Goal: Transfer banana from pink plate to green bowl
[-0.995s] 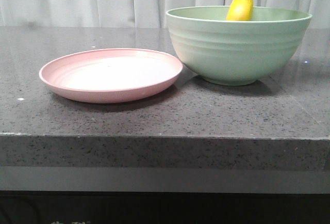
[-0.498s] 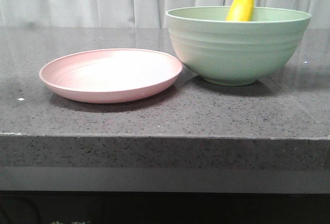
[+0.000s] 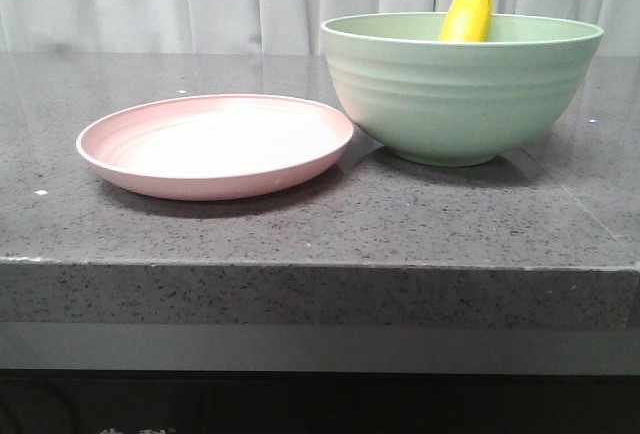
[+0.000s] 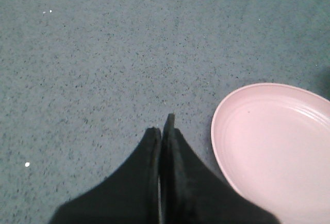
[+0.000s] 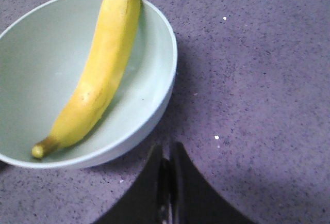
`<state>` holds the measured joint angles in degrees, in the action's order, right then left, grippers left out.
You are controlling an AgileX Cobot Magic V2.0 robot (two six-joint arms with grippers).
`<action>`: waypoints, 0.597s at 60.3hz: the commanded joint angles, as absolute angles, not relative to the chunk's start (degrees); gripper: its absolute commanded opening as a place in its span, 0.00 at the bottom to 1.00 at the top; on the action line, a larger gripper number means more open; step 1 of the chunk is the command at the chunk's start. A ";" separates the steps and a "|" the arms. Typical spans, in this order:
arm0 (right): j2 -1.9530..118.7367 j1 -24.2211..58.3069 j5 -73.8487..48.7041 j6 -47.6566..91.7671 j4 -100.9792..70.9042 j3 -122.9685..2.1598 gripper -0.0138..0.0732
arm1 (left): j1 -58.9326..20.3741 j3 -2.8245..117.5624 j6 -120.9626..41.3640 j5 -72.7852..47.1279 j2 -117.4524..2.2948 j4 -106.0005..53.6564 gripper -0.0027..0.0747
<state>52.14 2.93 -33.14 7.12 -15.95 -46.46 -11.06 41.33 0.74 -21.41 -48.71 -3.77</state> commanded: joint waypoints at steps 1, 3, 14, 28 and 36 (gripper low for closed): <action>45.74 2.88 -23.16 8.46 -16.28 -41.62 0.08 | -10.79 37.00 0.69 -13.37 -43.10 -4.07 0.01; 43.15 2.88 -21.55 8.46 -16.28 -39.03 0.08 | -10.79 34.92 0.69 -11.85 -40.82 -4.20 0.01; 28.79 2.88 -16.45 8.46 -16.28 -26.84 0.08 | -10.79 26.93 0.69 -10.65 -28.37 -4.32 0.01; 14.85 2.88 -17.80 8.46 -16.28 -20.69 0.08 | -10.79 21.26 0.69 -10.65 -16.86 -4.68 0.01; 11.65 2.88 -17.54 8.46 -16.28 -20.06 0.08 | -10.79 19.66 0.80 -10.39 -14.33 -4.68 0.01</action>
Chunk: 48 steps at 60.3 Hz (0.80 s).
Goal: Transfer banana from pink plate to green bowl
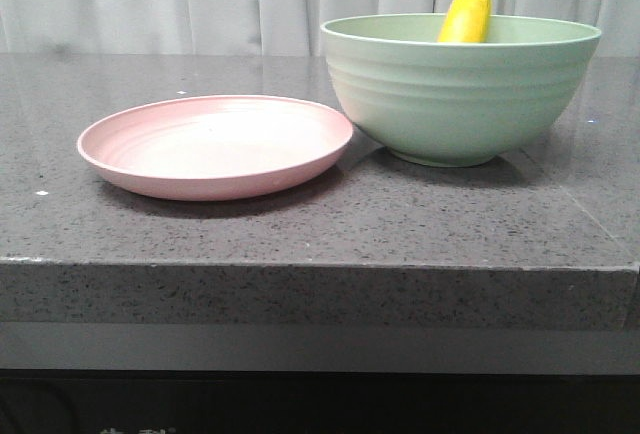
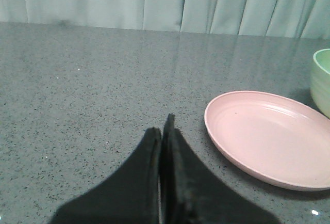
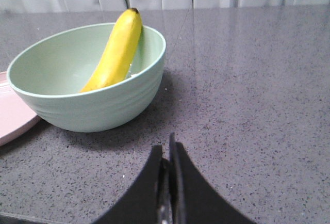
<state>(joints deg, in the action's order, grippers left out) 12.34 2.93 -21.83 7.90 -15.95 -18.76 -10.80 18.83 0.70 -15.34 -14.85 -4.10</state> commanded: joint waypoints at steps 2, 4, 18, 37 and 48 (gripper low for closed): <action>11.42 2.88 -17.54 8.46 -16.28 -20.06 0.08 | -10.79 19.51 0.80 -10.05 -14.05 -4.68 0.01; 11.36 2.88 -17.47 8.46 -16.34 -20.06 0.08 | -10.79 19.51 0.80 -9.83 -14.05 -4.68 0.01; 11.36 2.88 -17.36 8.46 -16.34 -20.06 0.08 | -10.79 19.51 0.80 -9.41 -14.05 -4.68 0.01; 11.36 2.88 -17.36 8.46 -16.34 -20.06 0.08 | -10.79 19.51 0.80 -9.41 -14.05 -4.68 0.01; 11.36 2.88 -17.36 8.46 -16.34 -20.06 0.08 | -10.06 16.61 0.64 -7.73 -11.24 -2.70 0.01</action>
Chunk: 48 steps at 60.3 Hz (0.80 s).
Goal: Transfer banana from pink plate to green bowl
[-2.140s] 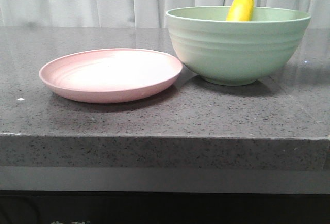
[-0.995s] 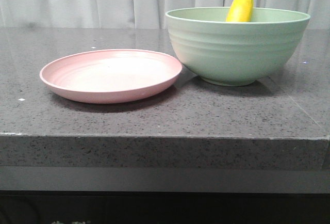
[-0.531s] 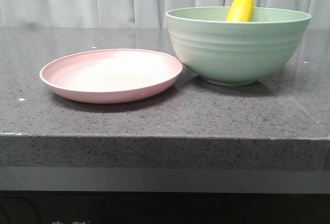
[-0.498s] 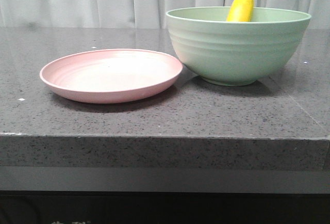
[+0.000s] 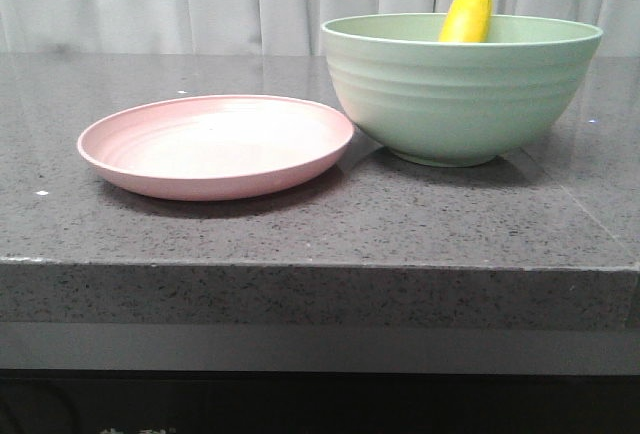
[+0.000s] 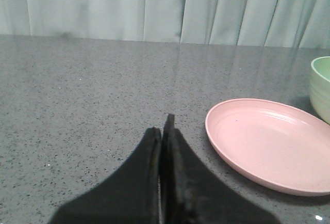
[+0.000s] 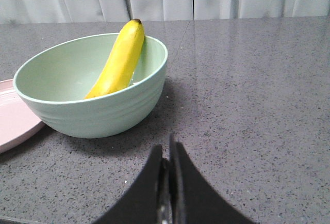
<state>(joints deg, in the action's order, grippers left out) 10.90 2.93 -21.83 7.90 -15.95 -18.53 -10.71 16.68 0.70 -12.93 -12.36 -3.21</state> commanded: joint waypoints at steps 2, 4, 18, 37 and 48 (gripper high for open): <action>11.36 2.88 -17.36 8.46 -16.34 -20.06 0.08 | -9.34 15.29 0.64 -7.73 -9.68 -2.91 0.01; 11.36 2.88 -17.36 8.46 -16.34 -20.06 0.08 | -8.46 13.77 0.64 -7.73 -7.91 -3.21 0.01; 11.36 2.88 -17.36 8.46 -16.34 -20.06 0.08 | -2.52 3.52 0.64 -7.00 1.82 -3.86 0.01; 11.36 2.88 -17.39 8.46 -16.34 -20.06 0.08 | -0.41 -0.48 0.64 -6.39 1.71 -5.87 0.01; 11.36 2.88 -17.39 8.46 -16.34 -20.06 0.08 | -0.41 -0.48 0.64 -6.39 1.71 -5.87 0.01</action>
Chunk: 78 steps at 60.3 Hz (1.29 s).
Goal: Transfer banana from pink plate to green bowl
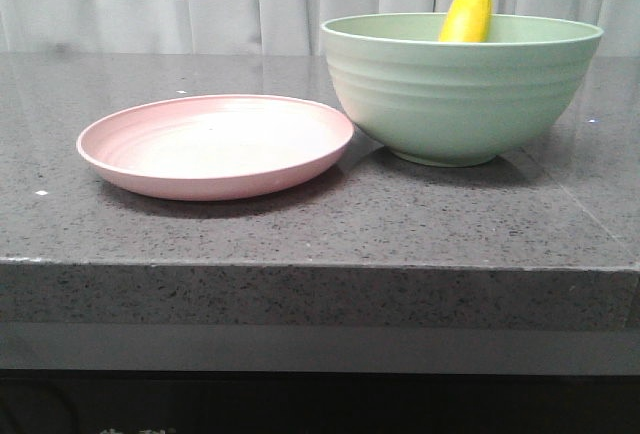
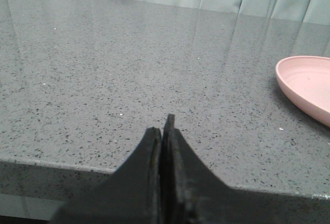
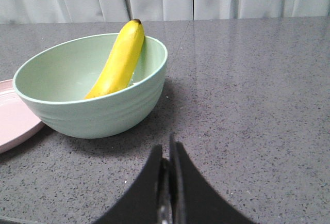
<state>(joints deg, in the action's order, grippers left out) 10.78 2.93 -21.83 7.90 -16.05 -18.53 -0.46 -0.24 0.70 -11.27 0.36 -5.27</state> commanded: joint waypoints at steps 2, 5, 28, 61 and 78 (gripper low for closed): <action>11.36 2.88 -17.39 8.46 -16.34 -20.06 0.08 | -0.41 -0.48 0.64 -6.39 1.71 -5.87 0.01; 11.36 2.88 -17.39 8.46 -16.34 -20.06 0.08 | -0.41 -0.48 0.64 -6.39 1.71 -5.87 0.01; 11.36 2.88 -17.39 8.46 -16.34 -20.06 0.08 | -0.41 -0.48 0.64 -6.39 1.71 -5.87 0.01; 0.12 2.61 -7.45 8.46 -14.02 0.09 0.08 | -0.41 -0.48 0.64 -6.39 1.59 -5.87 0.01; -1.90 2.56 -7.96 8.46 -14.07 1.33 0.08 | -0.41 -0.48 0.64 -6.39 1.59 -5.87 0.01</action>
